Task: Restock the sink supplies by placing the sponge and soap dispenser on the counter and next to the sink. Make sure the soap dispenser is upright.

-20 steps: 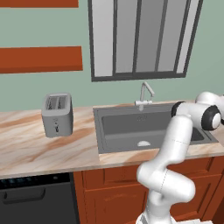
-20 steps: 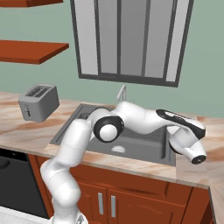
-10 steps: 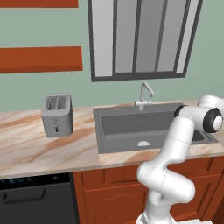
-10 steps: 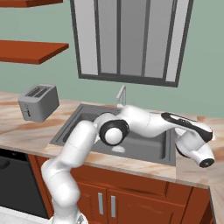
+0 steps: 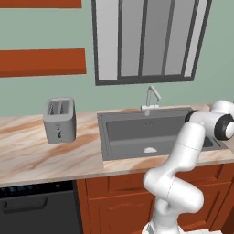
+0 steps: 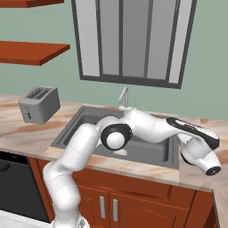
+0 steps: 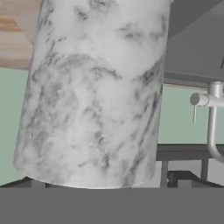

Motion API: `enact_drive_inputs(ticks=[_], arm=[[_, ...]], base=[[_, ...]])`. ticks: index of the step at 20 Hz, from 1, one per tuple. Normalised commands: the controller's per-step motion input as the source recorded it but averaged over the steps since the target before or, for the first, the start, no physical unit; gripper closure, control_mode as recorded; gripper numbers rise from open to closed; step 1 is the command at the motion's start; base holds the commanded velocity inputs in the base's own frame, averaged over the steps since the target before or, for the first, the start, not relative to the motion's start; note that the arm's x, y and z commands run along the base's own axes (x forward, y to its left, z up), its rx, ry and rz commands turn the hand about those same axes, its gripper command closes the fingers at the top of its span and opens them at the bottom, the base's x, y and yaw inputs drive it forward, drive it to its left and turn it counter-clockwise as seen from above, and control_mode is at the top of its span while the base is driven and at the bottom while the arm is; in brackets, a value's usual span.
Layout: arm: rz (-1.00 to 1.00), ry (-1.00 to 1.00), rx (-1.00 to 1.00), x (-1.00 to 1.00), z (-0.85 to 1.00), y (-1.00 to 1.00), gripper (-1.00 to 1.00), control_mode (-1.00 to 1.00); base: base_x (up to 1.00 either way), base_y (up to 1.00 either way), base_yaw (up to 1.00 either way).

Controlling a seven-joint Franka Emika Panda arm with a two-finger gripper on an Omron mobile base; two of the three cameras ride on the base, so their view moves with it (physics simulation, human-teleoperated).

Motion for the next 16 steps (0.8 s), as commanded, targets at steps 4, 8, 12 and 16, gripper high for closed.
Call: enact_drive_inputs(ticks=[4,8,12,16], arm=[[0.00,0.01,-0.01,-0.03,-0.79,0.45,-1.00,-1.00],[0.00,0.03,0.00,-0.06,-0.85,0.17,-1.00,-1.00],[0.00,0.12,0.00,0.00,-0.96,0.06,-1.00,-1.00],[0.00,0.17,0.00,-0.07,-1.00,0.00,-1.00,-1.00]], base=[[0.00,0.00,0.00],[0.00,0.00,0.00],[0.00,0.00,0.00],[0.00,0.00,0.00]])
